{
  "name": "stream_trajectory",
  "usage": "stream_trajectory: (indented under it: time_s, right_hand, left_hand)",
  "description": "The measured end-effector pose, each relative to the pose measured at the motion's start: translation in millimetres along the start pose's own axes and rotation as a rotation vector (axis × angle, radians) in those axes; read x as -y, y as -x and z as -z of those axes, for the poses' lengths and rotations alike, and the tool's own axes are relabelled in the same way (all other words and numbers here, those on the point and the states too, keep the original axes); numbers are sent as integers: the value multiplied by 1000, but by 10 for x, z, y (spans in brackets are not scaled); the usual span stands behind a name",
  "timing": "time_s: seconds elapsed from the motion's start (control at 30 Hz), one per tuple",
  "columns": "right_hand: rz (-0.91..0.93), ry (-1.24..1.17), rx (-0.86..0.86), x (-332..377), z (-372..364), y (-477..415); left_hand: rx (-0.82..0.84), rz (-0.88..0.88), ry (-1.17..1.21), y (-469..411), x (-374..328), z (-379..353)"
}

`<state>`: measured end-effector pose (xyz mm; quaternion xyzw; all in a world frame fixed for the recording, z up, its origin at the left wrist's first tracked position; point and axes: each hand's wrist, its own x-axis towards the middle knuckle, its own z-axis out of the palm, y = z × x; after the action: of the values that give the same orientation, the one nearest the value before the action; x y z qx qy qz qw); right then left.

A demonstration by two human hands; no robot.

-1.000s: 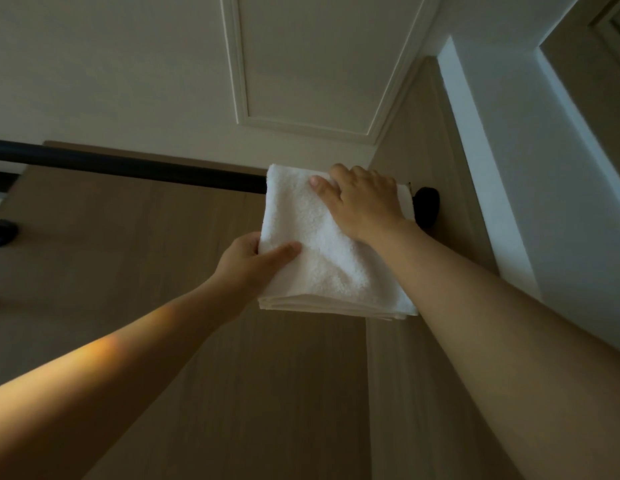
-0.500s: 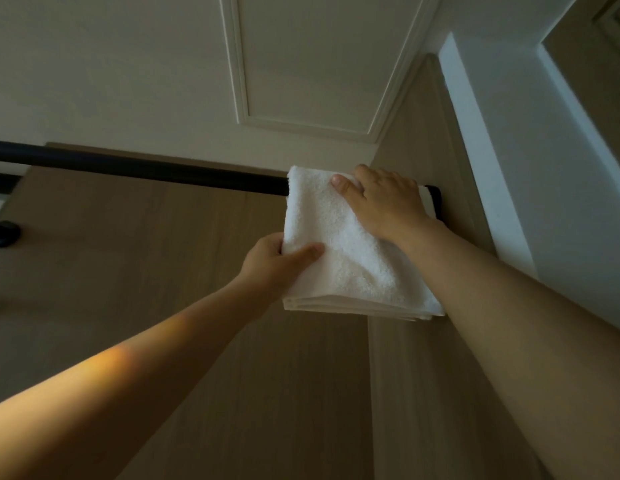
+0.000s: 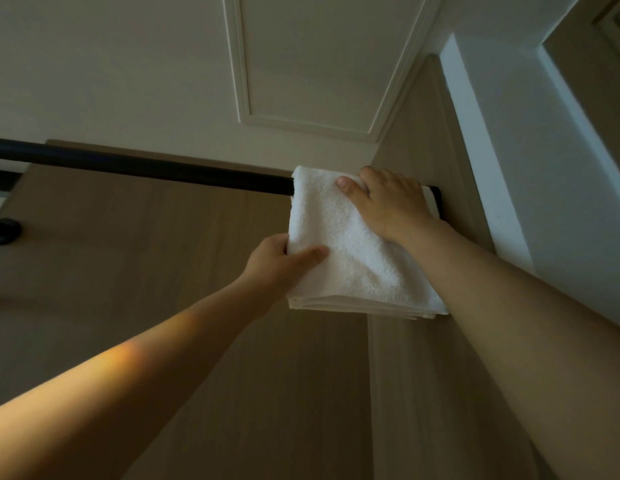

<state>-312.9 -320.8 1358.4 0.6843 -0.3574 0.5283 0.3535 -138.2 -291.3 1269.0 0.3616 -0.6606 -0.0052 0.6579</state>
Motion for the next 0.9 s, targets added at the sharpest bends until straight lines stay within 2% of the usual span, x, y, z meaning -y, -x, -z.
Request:
stream_trajectory:
  time_s: [0.13, 0.23, 0.4, 0.53, 0.73, 0.9]
  right_hand:
    - [-13, -78, -41, 4, 92, 267]
    - [-4, -174, -110, 37, 154, 716]
    - [30, -147, -68, 109, 164, 1572]
    - [0, -93, 17, 137, 68, 2151]
    - [-79, -132, 275, 122, -277, 3041]
    - [-180, -238, 508, 134, -507, 3885]
  left_hand:
    - [3, -10, -18, 91, 40, 52]
    - [9, -47, -137, 252, 120, 86]
    - [20, -47, -200, 785, 338, 125]
    - [25, -27, -290, 1213, 605, 75]
    - [236, -72, -493, 1975, 1008, -46]
    - [296, -26, -592, 2703, 1347, -182]
